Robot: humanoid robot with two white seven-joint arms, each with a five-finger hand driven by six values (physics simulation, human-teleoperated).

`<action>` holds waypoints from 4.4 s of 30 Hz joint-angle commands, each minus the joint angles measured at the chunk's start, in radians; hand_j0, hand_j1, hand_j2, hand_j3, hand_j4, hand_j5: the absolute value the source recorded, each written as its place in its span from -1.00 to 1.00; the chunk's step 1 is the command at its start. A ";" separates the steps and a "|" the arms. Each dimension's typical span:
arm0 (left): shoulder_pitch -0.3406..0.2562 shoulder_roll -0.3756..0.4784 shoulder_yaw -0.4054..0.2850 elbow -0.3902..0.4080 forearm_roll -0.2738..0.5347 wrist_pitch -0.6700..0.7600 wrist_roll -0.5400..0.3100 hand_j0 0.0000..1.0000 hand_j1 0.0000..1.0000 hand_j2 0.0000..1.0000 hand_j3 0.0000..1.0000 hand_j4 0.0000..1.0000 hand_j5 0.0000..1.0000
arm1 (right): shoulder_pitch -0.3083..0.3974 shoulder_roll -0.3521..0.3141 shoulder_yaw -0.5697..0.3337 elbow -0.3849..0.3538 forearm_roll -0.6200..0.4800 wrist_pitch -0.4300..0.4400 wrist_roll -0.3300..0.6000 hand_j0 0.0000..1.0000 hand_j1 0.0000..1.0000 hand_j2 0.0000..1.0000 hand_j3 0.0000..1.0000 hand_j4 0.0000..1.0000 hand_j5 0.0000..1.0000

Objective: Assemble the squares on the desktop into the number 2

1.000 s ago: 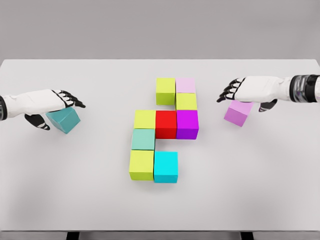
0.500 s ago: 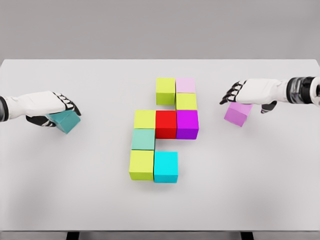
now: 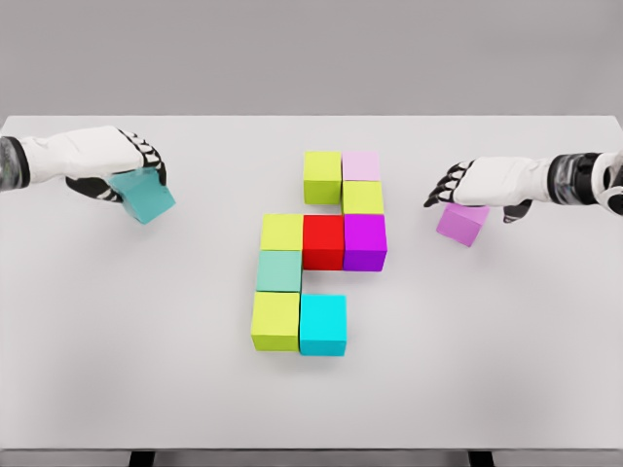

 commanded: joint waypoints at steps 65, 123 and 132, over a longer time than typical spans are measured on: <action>-0.163 -0.492 -0.005 0.151 0.185 0.745 -0.210 0.20 0.20 0.20 0.20 0.20 0.20 | 0.103 -0.207 0.027 -0.448 -0.202 0.002 0.000 0.11 0.11 0.11 0.11 0.11 0.11; -0.207 -0.542 -0.005 0.191 0.248 0.782 -0.210 0.83 0.83 0.83 0.83 0.83 0.83 | 0.098 -0.279 -0.019 -0.354 -0.404 0.002 0.000 1.00 1.00 1.00 1.00 1.00 1.00; -0.187 -0.389 -0.039 0.227 0.335 0.564 -0.210 1.00 1.00 1.00 1.00 1.00 1.00 | 0.103 -0.189 -0.003 -0.202 -0.291 0.002 0.000 1.00 1.00 1.00 1.00 1.00 1.00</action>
